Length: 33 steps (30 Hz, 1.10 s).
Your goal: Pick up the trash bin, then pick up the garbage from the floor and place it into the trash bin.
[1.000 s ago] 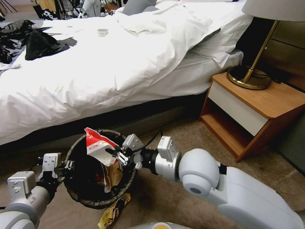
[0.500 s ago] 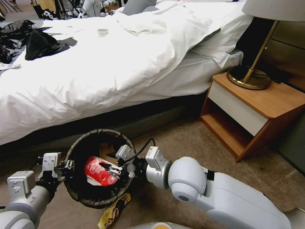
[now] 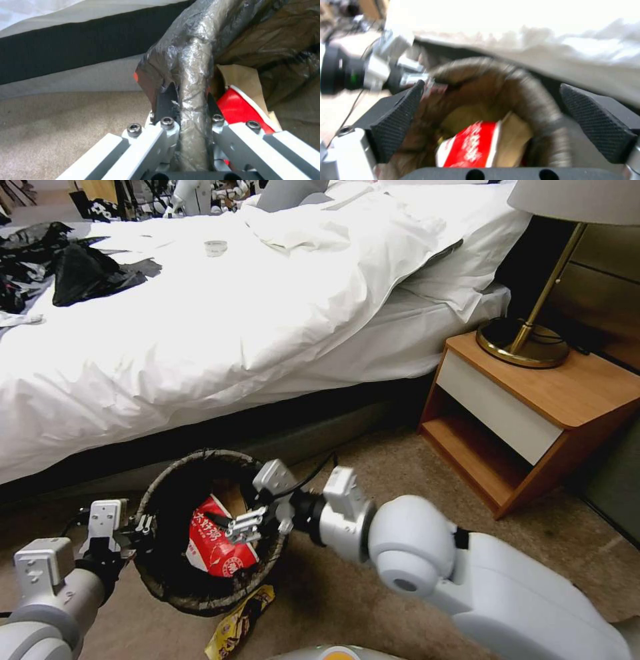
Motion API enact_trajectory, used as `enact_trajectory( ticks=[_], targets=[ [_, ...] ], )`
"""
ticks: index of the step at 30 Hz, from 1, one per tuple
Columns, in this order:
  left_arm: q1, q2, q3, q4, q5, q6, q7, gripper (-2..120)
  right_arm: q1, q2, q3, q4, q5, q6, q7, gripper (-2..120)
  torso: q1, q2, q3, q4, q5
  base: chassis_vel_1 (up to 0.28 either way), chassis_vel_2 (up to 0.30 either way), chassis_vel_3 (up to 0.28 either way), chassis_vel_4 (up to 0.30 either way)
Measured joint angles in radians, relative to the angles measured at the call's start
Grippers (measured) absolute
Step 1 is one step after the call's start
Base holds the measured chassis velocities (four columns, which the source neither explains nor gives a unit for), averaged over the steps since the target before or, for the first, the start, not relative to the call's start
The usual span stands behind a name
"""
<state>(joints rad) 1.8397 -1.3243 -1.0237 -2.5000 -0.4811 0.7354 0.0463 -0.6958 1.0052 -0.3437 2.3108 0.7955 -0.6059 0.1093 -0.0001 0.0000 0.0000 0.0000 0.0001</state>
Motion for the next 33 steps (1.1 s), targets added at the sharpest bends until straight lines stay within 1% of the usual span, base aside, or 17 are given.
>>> enact_trajectory(
  ticks=[4, 5, 8, 9, 11, 12, 14, 20, 21, 23, 24, 25, 27, 28, 31, 32, 33],
  targets=[
    [0.001, -0.001, -0.002, 0.000, 0.000, 0.000, 0.000, 1, -0.080, -0.049, 0.104, 0.060, -0.018, 0.079, 0.032, 100, 0.000, 0.000, 0.000, -0.0001, 0.0000, 0.000, 0.000, 0.000, 0.000],
    [0.001, -0.001, -0.002, 0.000, 0.000, 0.000, 0.000, 1, -0.080, -0.049, 0.104, 0.060, -0.018, 0.079, 0.032, 100, 0.000, 0.000, 0.000, -0.0001, 0.0000, 0.000, 0.000, 0.000, 0.000],
    [0.003, -0.006, -0.010, 0.000, -0.001, 0.000, 0.000, 1, -0.181, -0.079, 0.231, 0.085, -0.078, 0.162, 0.026, 100, 0.000, 0.000, 0.000, -0.0003, 0.0001, 0.000, 0.000, 0.000, 0.000],
    [0.003, -0.006, -0.010, 0.000, -0.001, 0.000, 0.000, 1, -0.181, -0.079, 0.231, 0.085, -0.078, 0.162, 0.026, 100, 0.000, 0.000, 0.000, -0.0003, 0.0001, 0.000, 0.000, 0.000, 0.000],
    [0.002, -0.008, -0.015, 0.000, -0.001, 0.000, -0.001, 1, -0.224, -0.086, 0.318, 0.093, -0.089, 0.198, 0.025, 100, 0.000, 0.000, 0.000, 0.0001, 0.0001, 0.000, 0.000, 0.000, 0.000],
    [0.002, -0.008, -0.015, 0.000, -0.001, 0.000, -0.001, 1, -0.224, -0.086, 0.318, 0.093, -0.089, 0.198, 0.025, 100, 0.000, 0.000, 0.000, 0.0001, 0.0001, 0.000, 0.000, 0.000, 0.000],
    [0.000, -0.010, -0.015, 0.000, -0.003, 0.000, -0.004, 1, -0.276, -0.089, 0.419, 0.104, -0.091, 0.226, 0.025, 100, 0.000, 0.000, 0.000, 0.0001, 0.0000, 0.000, 0.000, 0.000, 0.000],
    [0.000, -0.014, -0.013, 0.000, -0.003, 0.000, -0.006, 1, -0.360, -0.090, 0.528, 0.118, -0.117, 0.249, 0.022, 100, 0.000, 0.000, 0.000, -0.0001, 0.0000, 0.000, 0.000, 0.000, 0.000],
    [0.000, -0.014, -0.014, 0.000, -0.004, 0.000, -0.006, 1, -0.410, -0.088, 0.575, 0.123, -0.143, 0.263, 0.015, 100, 0.000, 0.000, 0.000, 0.0003, 0.0000, 0.000, 0.000, 0.000, 0.000],
    [0.001, -0.014, -0.015, 0.000, -0.006, 0.000, -0.006, 1, -0.567, -0.065, 0.688, 0.126, -0.243, 0.317, -0.018, 100, 0.000, 0.000, 0.000, 0.0000, 0.0000, 0.000, 0.000, 0.000, 0.000],
    [0.001, -0.014, -0.015, 0.000, -0.006, 0.000, -0.006, 1, -0.567, -0.065, 0.688, 0.126, -0.243, 0.317, -0.018, 100, 0.000, 0.000, 0.000, 0.0000, 0.0000, 0.000, 0.000, 0.000, 0.000],
    [0.001, -0.015, -0.016, 0.000, -0.007, 0.000, -0.006, 1, -0.639, -0.047, 0.730, 0.126, -0.285, 0.340, -0.034, 100, 0.000, 0.000, 0.000, -0.0003, 0.0001, 0.000, 0.000, 0.000, 0.000],
    [0.002, -0.015, -0.017, 0.000, -0.008, 0.000, -0.006, 1, -0.799, 0.022, 0.798, 0.126, -0.411, 0.408, -0.059, 100, 0.000, 0.000, 0.000, -0.0001, -0.0001, 0.000, 0.000, 0.000, 0.000],
    [0.002, -0.015, -0.017, 0.000, -0.008, 0.000, -0.006, 1, -0.799, 0.022, 0.798, 0.126, -0.411, 0.408, -0.059, 100, 0.000, 0.000, 0.000, -0.0001, -0.0001, 0.000, 0.000, 0.000, 0.000],
    [0.002, -0.016, -0.017, 0.000, -0.008, 0.000, -0.004, 1, -0.904, 0.104, 0.820, 0.123, -0.530, 0.457, -0.066, 100, 0.000, 0.000, 0.000, -0.0001, -0.0002, 0.000, 0.000, 0.000, 0.000],
    [0.002, -0.016, -0.017, 0.000, -0.008, 0.000, -0.004, 1, -0.904, 0.104, 0.820, 0.123, -0.530, 0.457, -0.066, 100, 0.000, 0.000, 0.000, -0.0001, -0.0002, 0.000, 0.000, 0.000, 0.000],
    [0.002, -0.017, -0.017, 0.000, -0.008, 0.000, -0.003, 1, -0.931, 0.132, 0.820, 0.119, -0.563, 0.474, -0.066, 100, 0.000, 0.000, 0.000, -0.0003, 0.0000, 0.000, 0.000, 0.000, 0.000]
  ],
)
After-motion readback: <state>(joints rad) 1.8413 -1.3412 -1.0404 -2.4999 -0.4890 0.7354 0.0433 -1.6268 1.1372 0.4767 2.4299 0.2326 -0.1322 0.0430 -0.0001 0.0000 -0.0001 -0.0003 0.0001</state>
